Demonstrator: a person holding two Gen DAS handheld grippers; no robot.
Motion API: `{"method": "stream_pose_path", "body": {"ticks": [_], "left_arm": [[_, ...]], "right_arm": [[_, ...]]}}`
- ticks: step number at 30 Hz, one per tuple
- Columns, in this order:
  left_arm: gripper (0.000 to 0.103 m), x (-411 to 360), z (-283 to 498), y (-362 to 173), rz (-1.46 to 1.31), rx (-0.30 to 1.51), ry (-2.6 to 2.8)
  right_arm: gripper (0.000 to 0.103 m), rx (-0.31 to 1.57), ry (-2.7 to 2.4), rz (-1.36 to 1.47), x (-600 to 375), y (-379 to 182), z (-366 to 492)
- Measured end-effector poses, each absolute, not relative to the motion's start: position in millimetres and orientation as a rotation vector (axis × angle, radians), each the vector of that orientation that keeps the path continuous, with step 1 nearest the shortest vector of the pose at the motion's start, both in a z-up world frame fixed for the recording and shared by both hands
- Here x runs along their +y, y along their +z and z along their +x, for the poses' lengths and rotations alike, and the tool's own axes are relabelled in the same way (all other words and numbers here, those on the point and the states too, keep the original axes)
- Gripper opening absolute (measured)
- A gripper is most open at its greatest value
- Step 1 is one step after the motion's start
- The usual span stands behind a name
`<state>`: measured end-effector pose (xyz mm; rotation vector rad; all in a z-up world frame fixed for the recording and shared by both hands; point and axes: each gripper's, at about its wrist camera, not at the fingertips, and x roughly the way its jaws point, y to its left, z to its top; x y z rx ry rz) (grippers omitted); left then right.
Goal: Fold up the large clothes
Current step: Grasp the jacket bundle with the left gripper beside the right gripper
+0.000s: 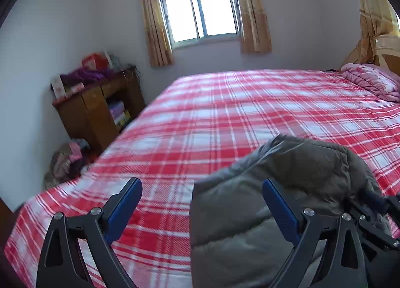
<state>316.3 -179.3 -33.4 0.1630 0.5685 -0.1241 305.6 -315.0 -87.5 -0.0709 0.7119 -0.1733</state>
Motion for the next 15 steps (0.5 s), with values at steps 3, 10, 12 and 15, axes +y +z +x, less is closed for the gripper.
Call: {"method": "stream_pose_path", "body": {"ticks": [3, 10, 12, 15], "left_arm": [[0.097, -190, 319, -47, 0.165, 0.602, -0.161], [0.097, -232, 316, -75, 0.328, 0.589, -0.19], [0.097, -234, 317, -83, 0.339, 0.582, -0.182], [0.099, -233, 320, -89, 0.327, 0.587, -0.182]], "right_arm": [[0.023, 0.75, -0.265, -0.086, -333, -110, 307], [0.023, 0.771, -0.358, 0.023, -373, -125, 300], [0.023, 0.768, -0.354, 0.038, -376, -129, 299], [0.023, 0.775, -0.347, 0.055, -377, -134, 300]]}}
